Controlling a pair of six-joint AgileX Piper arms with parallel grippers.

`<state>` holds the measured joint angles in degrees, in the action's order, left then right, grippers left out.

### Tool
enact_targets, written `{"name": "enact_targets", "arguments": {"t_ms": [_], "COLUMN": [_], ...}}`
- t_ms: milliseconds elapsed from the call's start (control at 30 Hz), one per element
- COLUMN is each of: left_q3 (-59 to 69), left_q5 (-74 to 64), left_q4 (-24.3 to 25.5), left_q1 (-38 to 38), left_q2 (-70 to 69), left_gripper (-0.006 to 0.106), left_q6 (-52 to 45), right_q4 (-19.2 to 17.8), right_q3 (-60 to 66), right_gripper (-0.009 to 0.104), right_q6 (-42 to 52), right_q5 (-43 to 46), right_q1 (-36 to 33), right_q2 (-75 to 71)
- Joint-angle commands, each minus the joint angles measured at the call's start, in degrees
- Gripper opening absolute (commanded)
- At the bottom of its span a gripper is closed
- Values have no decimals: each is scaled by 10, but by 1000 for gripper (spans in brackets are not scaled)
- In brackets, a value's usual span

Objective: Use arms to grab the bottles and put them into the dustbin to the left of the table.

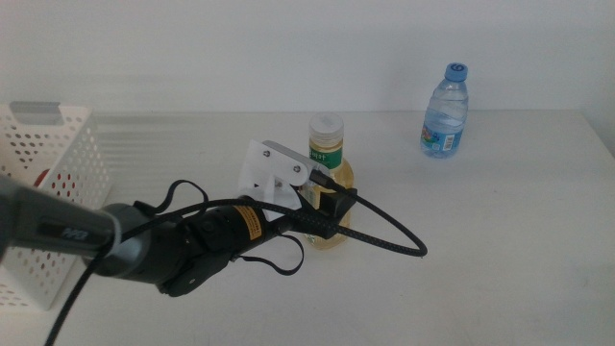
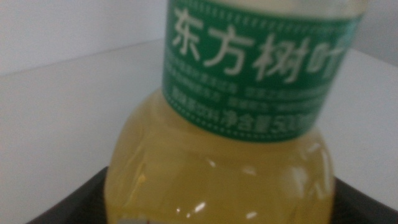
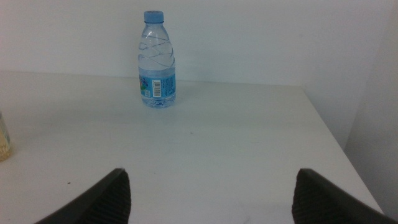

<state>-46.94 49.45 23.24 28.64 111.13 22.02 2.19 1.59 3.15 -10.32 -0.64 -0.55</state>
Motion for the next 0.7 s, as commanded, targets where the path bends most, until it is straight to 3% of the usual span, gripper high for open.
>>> {"name": "enact_targets", "arguments": {"t_ms": [0, 467, 567, 667], "left_q3": [-25, -31, -31, -31], "left_q5": [43, 77, 93, 92], "left_q4": [-1, -5, -7, -5], "left_q1": [-2, -2, -2, -2], "left_q2": [-13, 21, 21, 21], "left_gripper": [90, 87, 78, 57], "left_q6": [12, -3, -23, -36], "right_q4": [-4, -4, -4, -4], "right_q3": [-4, -4, -4, -4], "right_gripper": [68, 68, 68, 68], "right_q6": [3, 3, 3, 3], "right_q5": [42, 42, 42, 42], "right_q1": [4, 4, 4, 4], "right_q2": [-16, -16, -16, -16]}}
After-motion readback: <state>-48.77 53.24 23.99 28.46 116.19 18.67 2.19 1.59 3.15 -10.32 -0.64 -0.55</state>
